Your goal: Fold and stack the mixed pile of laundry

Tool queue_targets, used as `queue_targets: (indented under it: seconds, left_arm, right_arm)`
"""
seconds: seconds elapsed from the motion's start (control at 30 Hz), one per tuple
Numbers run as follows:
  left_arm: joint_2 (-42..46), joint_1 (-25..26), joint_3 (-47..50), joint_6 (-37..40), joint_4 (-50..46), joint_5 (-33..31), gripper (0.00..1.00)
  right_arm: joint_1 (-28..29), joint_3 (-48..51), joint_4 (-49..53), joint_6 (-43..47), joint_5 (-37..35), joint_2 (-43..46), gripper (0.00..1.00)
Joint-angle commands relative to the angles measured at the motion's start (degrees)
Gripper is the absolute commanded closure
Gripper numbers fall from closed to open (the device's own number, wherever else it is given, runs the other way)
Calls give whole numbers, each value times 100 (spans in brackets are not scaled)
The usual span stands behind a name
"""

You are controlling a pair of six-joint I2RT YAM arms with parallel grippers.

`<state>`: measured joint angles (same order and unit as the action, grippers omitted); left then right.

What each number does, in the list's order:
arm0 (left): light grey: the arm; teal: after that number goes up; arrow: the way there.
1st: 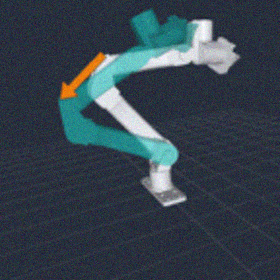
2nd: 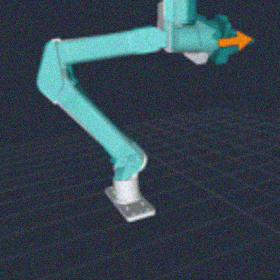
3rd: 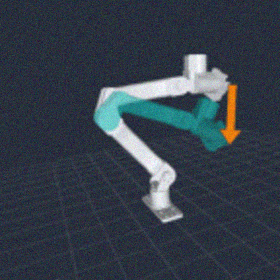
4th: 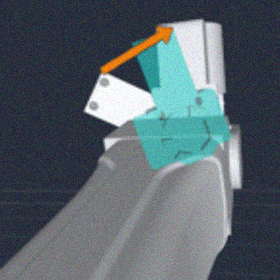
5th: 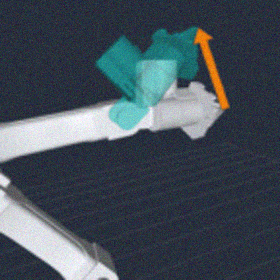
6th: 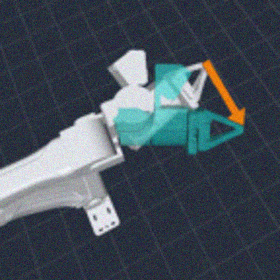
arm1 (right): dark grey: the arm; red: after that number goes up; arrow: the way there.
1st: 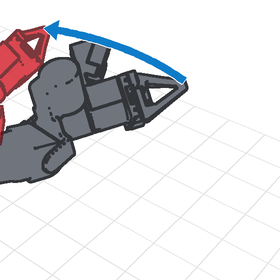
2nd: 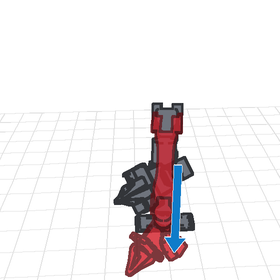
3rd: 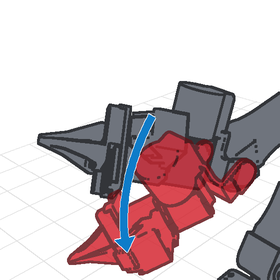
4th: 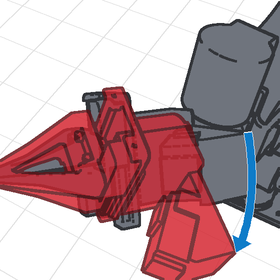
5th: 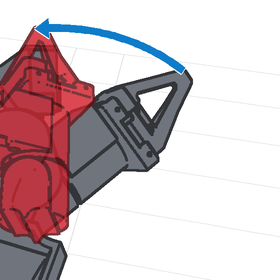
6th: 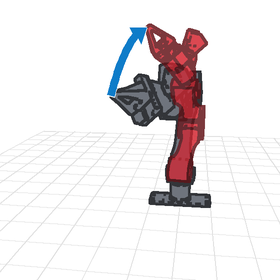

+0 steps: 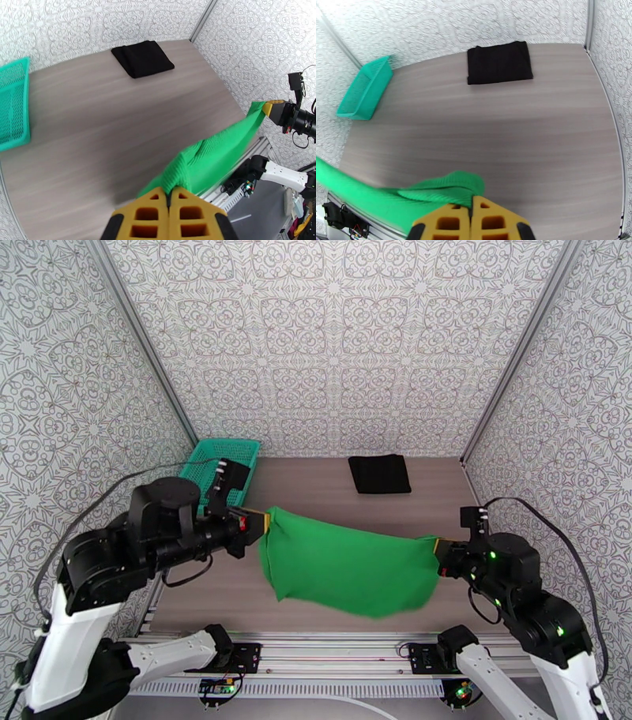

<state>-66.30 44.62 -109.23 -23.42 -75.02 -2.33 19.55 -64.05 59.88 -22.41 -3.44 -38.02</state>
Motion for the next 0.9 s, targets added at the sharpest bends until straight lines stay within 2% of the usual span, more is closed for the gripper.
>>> queue_targets:
  seconds: [0.0, 0.1, 0.23, 0.33, 0.5, 0.53, 0.57, 0.6, 0.63, 0.67, 0.73, 0.8, 0.87]
  left_arm:
    - [-649, -807, 71, 389, -74, 322, 100]
    - [-1121, -1796, 759, 500, 549, 773, 100]
    - [-2136, -2748, 1453, 532, 1436, 759, 100]
    - [-3085, -3107, 1470, 565, 1992, 811, 100]
    - [-4546, -3196, 701, 654, 2020, 629, 100]
    - [-4744, -3184, 561, 651, 2025, 603, 91]
    - [-4858, -3188, 477, 646, 2042, 573, 78]
    - [-4944, -3187, 426, 614, 2069, 529, 56]
    - [-4984, -3179, 387, 599, 2071, 486, 41]
    - [-4984, -3182, 384, 568, 2064, 434, 31]
    - [-4860, -3179, 449, 475, 2014, 312, 7]
    - [-4557, -3172, 673, 409, 1980, 224, 1]
    - [-4088, -3153, 1006, 335, 1927, 180, 1]
  right_arm:
    - [31, 121, -307, 63, -560, -768, 100]
    - [31, 446, -993, 44, -650, -1533, 100]
    - [25, 586, -1928, 145, -929, -2915, 100]
    - [22, 310, -2401, 275, -972, -4046, 100]
    - [14, -349, -2735, 441, -1111, -5325, 100]
    - [4, -468, -2749, 464, -1161, -5501, 100]
    - [0, -590, -2753, 488, -1206, -5642, 100]
    - [-5, -701, -2738, 518, -1245, -5793, 100]
    - [-4, -791, -2721, 539, -1257, -5908, 100]
    - [-8, -888, -2697, 548, -1268, -6020, 93]
    - [-7, -985, -2675, 568, -1223, -6144, 68]
    - [-8, -964, -2690, 557, -1139, -6114, 52]
    - [-4, -858, -2716, 552, -1044, -5965, 44]
